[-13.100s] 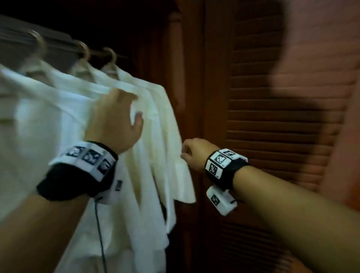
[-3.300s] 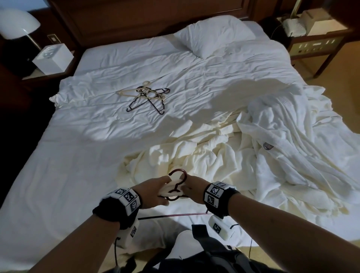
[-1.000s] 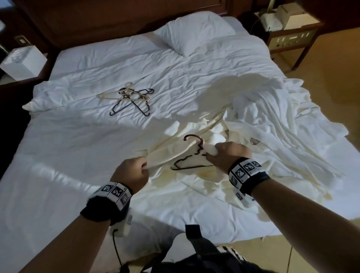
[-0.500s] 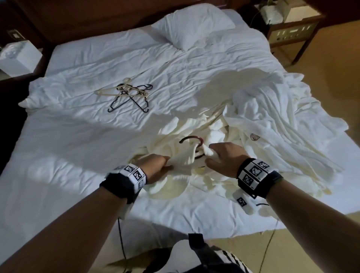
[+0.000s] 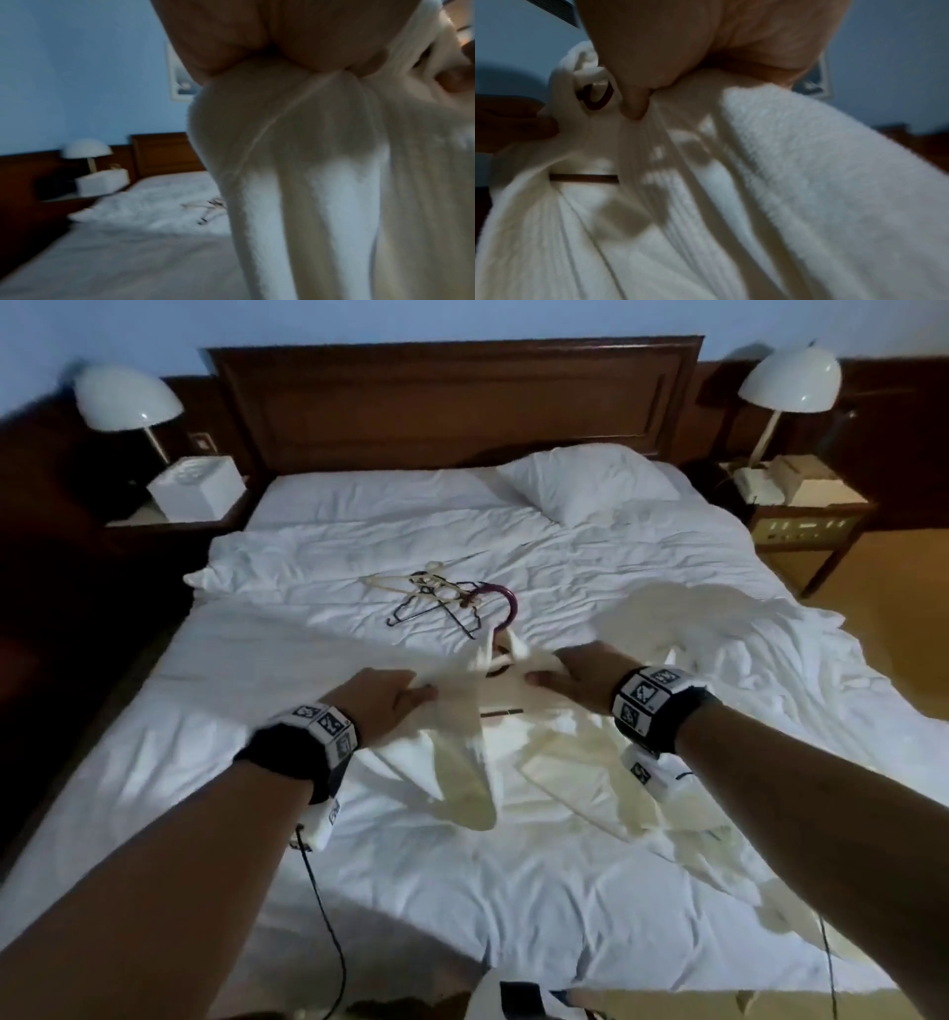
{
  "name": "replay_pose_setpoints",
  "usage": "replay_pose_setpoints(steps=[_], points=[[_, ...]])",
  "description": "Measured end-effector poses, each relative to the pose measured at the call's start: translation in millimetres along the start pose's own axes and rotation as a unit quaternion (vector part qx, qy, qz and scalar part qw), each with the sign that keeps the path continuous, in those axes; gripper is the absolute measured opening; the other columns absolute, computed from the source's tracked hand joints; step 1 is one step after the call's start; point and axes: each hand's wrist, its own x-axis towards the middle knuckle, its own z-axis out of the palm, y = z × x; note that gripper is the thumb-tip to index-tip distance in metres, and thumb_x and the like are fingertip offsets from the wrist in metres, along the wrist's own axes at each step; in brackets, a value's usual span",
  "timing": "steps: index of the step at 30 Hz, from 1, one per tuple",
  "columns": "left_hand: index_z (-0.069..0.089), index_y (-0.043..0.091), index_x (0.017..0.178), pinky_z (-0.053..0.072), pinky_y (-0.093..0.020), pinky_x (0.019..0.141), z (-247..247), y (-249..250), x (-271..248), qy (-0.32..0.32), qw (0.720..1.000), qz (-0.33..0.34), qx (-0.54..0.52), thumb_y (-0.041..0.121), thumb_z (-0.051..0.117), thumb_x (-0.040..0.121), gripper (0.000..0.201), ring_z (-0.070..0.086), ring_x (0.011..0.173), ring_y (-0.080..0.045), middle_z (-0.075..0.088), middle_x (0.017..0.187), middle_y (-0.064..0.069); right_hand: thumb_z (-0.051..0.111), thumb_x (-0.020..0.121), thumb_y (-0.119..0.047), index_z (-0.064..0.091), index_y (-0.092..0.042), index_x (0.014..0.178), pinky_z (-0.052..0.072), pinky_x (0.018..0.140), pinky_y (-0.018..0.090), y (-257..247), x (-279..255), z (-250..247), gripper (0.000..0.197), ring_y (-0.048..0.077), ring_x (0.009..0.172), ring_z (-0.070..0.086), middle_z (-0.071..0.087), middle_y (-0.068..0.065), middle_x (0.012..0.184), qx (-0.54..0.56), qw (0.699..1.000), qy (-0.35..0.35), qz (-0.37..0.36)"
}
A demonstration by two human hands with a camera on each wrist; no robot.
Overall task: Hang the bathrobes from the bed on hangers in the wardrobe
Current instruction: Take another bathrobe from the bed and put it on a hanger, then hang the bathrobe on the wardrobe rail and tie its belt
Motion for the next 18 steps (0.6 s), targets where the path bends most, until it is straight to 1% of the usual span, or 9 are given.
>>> replay_pose_setpoints(steps=[2,5,7,9,11,12,15,16,18], points=[[0.062,0.006,0.102,0.032,-0.027,0.076,-64.6,-57.2,-57.2,0.081,0.996,-0.048,0.003,0.051,0.038,0.098,0.051,0.059,0.101,-0.032,0.066,0.103,-0.016,0.041,0.089,-0.069,0.063,-0.019,0.097,0.041,0.074,0.032,-95.8,37.7,-34.6,0.055,0.028,0.094,0.059,0.061,0.007,0.092,-0.034,0.994,0.059,-0.081],[0.062,0.006,0.096,0.032,-0.027,0.074,-155.4,-137.6,-180.9,0.194,0.973,-0.12,0.031,0.048,0.041,0.099,0.047,0.062,0.095,-0.031,0.064,0.093,-0.012,0.04,0.09,-0.069,0.054,-0.023,0.089,0.041,0.073,0.033,-266.1,66.0,-73.8,0.048,0.027,0.088,0.055,0.056,0.004,0.087,-0.056,0.97,0.114,-0.21],[0.063,0.007,0.099,0.032,-0.029,0.075,-209.0,-181.7,-285.7,0.249,0.945,-0.197,0.08,0.056,0.037,0.096,0.056,0.061,0.094,-0.031,0.066,0.098,-0.015,0.04,0.092,-0.065,0.049,-0.022,0.087,0.037,0.072,0.032,-389.8,65.5,-86.7,0.045,0.025,0.085,0.053,0.053,0.002,0.085,-0.05,0.936,0.126,-0.325],[0.063,0.005,0.098,0.033,-0.033,0.074,-250.6,-212.4,-407.5,0.301,0.896,-0.299,0.129,0.061,0.035,0.096,0.062,0.058,0.09,-0.031,0.066,0.101,-0.019,0.039,0.09,-0.066,0.053,-0.017,0.093,0.037,0.074,0.031,-517.5,46.2,-86.2,0.051,0.025,0.088,0.056,0.059,0.006,0.091,-0.031,0.886,0.13,-0.443],[0.062,0.008,0.095,0.037,-0.035,0.074,-277.8,-222.2,-530.4,0.334,0.84,-0.393,0.165,0.07,0.03,0.092,0.07,0.06,0.09,-0.032,0.066,0.096,-0.017,0.039,0.088,-0.064,0.059,-0.012,0.101,0.039,0.075,0.031,-635.6,5.1,-78.7,0.057,0.03,0.095,0.06,0.065,0.013,0.103,-0.007,0.832,0.135,-0.538],[0.063,0.01,0.094,0.04,-0.036,0.074,-286.9,-217.4,-589.1,0.342,0.812,-0.439,0.175,0.076,0.028,0.088,0.075,0.061,0.09,-0.033,0.066,0.093,-0.015,0.042,0.091,-0.06,0.059,-0.013,0.1,0.037,0.073,0.03,-688.7,-21.0,-73.4,0.05,0.031,0.096,0.06,0.065,0.014,0.103,0.011,0.801,0.137,-0.582],[0.068,0.017,0.111,0.047,-0.038,0.08,-295.0,-184.4,-736.7,0.382,0.714,-0.551,0.202,0.08,0.034,0.083,0.076,0.062,0.096,-0.036,0.07,0.102,-0.018,0.043,0.099,-0.046,0.049,-0.017,0.087,0.032,0.069,0.031,-808.1,-107.9,-58.9,0.032,0.032,0.093,0.059,0.063,0.017,0.096,0.063,0.705,0.117,-0.696],[0.069,0.021,0.111,0.049,-0.039,0.08,-293.2,-168.8,-776.9,0.382,0.69,-0.577,0.212,0.085,0.03,0.078,0.082,0.064,0.095,-0.035,0.071,0.101,-0.017,0.042,0.099,-0.045,0.049,-0.014,0.086,0.032,0.069,0.033,-840.8,-132.7,-53.1,0.034,0.032,0.092,0.059,0.063,0.017,0.094,0.08,0.676,0.101,-0.725],[0.069,0.023,0.106,0.049,-0.034,0.077,-287.4,-139.0,-842.2,0.371,0.66,-0.613,0.224,0.089,0.021,0.073,0.088,0.066,0.09,-0.031,0.073,0.093,-0.011,0.04,0.094,-0.05,0.049,-0.014,0.077,0.032,0.065,0.034,-898.0,-179.6,-43.8,0.042,0.031,0.08,0.057,0.057,0.009,0.076,0.122,0.621,0.058,-0.772]])
